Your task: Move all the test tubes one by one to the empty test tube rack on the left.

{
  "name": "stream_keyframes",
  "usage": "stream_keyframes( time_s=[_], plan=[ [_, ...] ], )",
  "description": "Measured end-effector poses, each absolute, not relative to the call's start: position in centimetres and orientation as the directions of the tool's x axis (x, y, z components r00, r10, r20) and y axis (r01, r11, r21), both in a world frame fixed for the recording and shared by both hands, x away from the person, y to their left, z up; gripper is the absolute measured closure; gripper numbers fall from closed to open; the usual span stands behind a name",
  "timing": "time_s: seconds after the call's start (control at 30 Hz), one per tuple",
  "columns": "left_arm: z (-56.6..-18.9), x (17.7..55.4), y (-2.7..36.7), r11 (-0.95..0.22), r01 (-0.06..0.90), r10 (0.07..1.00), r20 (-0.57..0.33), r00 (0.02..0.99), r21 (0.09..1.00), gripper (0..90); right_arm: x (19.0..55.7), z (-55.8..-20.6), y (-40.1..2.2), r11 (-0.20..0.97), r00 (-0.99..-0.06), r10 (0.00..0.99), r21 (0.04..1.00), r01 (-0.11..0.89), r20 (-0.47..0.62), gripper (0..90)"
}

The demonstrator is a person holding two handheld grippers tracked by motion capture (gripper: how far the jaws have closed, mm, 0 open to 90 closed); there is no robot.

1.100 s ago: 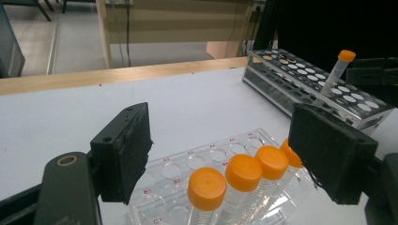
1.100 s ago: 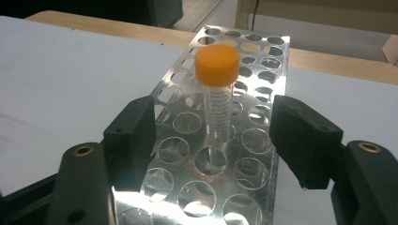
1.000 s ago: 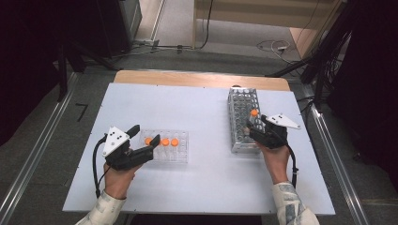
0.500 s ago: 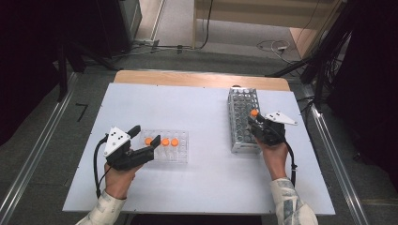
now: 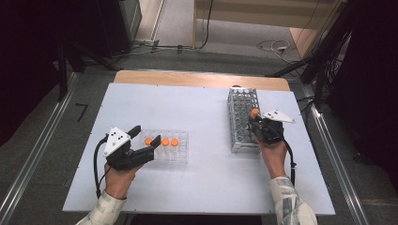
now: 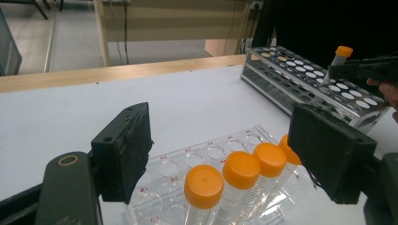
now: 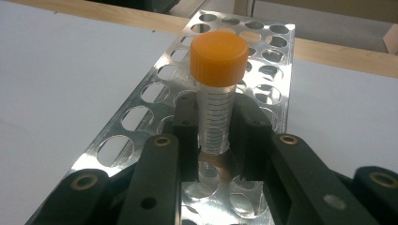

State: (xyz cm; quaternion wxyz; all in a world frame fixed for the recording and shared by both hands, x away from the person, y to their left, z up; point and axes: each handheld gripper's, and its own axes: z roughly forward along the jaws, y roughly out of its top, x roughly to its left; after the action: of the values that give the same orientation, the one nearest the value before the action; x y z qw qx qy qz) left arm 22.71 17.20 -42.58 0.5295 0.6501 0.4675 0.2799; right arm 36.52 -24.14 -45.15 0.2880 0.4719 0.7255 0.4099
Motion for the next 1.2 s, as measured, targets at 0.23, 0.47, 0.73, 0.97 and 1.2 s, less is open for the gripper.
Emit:
stream_keyframes(
  time_s=[0.23, 0.47, 0.73, 0.97, 1.2],
  plan=[
    [-42.6, 22.7, 17.2, -0.002, 0.311, 0.905, -0.131, 0.406, 0.950, 22.0, 36.3, -44.8, -24.3, 0.206, -0.386, 0.922, 0.875, 0.439, -0.024, 71.5],
    [-42.6, 22.8, 17.1, -0.011, 0.319, 0.905, -0.127, 0.406, 0.948, 20.2, 36.0, -43.8, -24.6, 0.183, -0.380, 0.925, 0.889, 0.419, -0.012, 72.0],
    [-42.6, 22.8, 17.0, -0.016, 0.322, 0.904, -0.124, 0.409, 0.947, 18.4, 35.4, -42.2, -24.6, 0.178, -0.386, 0.922, 0.907, 0.382, -0.018, 72.1],
    [-42.6, 22.8, 17.0, -0.015, 0.323, 0.903, -0.126, 0.410, 0.946, 17.1, 34.7, -40.9, -25.0, 0.159, -0.389, 0.921, 0.919, 0.360, -0.007, 72.2],
    [-42.5, 22.7, 16.8, -0.019, 0.318, 0.901, -0.122, 0.417, 0.948, 17.2, 33.1, -39.6, -25.0, 0.157, -0.421, 0.907, 0.933, 0.325, -0.006, 72.2]
  ],
)
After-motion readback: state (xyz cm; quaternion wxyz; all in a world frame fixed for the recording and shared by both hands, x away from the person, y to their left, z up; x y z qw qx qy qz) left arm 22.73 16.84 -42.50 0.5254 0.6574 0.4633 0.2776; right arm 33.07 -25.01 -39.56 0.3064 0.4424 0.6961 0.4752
